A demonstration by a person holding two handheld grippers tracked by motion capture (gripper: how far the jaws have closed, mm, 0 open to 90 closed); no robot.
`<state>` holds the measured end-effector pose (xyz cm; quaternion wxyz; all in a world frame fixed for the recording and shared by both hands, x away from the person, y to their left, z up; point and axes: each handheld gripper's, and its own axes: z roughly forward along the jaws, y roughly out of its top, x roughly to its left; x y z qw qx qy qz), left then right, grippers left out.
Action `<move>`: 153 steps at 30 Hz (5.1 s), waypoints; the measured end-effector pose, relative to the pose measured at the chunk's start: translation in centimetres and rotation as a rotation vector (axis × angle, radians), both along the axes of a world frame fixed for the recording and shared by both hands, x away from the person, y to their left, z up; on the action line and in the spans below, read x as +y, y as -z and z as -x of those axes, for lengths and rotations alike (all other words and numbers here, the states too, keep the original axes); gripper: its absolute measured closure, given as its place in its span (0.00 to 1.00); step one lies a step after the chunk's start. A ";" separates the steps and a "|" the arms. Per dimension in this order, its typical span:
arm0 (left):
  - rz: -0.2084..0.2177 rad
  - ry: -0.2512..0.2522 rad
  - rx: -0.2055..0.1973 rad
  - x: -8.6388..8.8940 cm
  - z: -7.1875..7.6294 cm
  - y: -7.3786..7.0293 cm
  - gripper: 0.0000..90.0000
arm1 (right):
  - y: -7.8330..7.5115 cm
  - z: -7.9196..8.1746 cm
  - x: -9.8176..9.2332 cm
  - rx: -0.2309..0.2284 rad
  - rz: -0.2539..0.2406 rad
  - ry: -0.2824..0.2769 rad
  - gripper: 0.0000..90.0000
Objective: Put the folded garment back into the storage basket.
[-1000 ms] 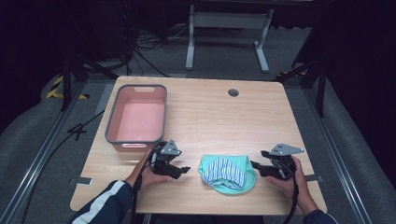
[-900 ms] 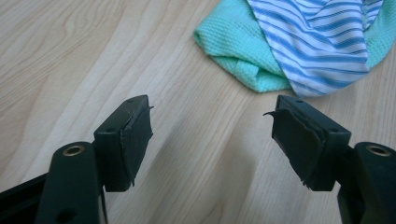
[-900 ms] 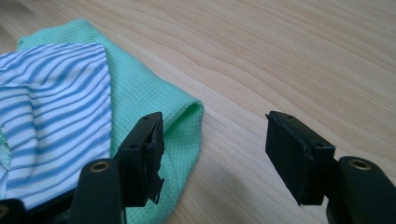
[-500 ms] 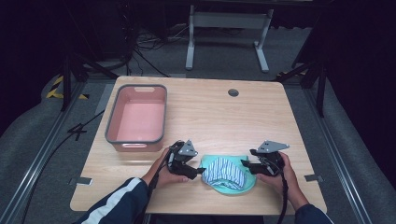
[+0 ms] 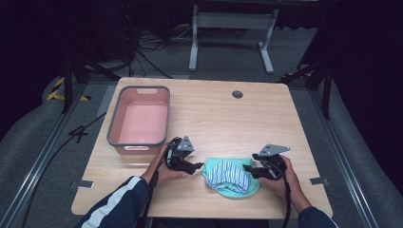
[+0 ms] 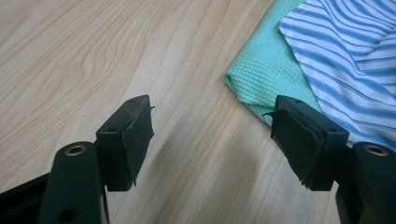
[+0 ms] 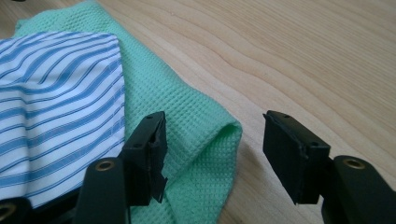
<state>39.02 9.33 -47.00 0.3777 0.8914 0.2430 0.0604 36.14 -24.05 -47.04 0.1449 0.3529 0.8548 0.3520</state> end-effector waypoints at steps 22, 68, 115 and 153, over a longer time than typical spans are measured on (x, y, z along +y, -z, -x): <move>0.011 0.055 0.036 -3.8 0.6 0.8 0.53 | 0.3 0.0 0.3 0.076 -0.055 -0.033 0.82; -0.021 0.094 -0.085 -2.8 -1.1 -7.4 0.93 | -6.9 -0.6 1.9 -0.089 -0.079 -0.020 0.97; -0.043 -0.159 -0.202 10.5 -0.4 -14.7 0.93 | -14.9 -5.4 15.9 -0.197 -0.102 -0.226 0.97; -0.073 -0.374 -0.233 20.2 -0.4 -16.3 0.93 | -15.9 -9.3 27.2 -0.192 -0.140 -0.314 0.97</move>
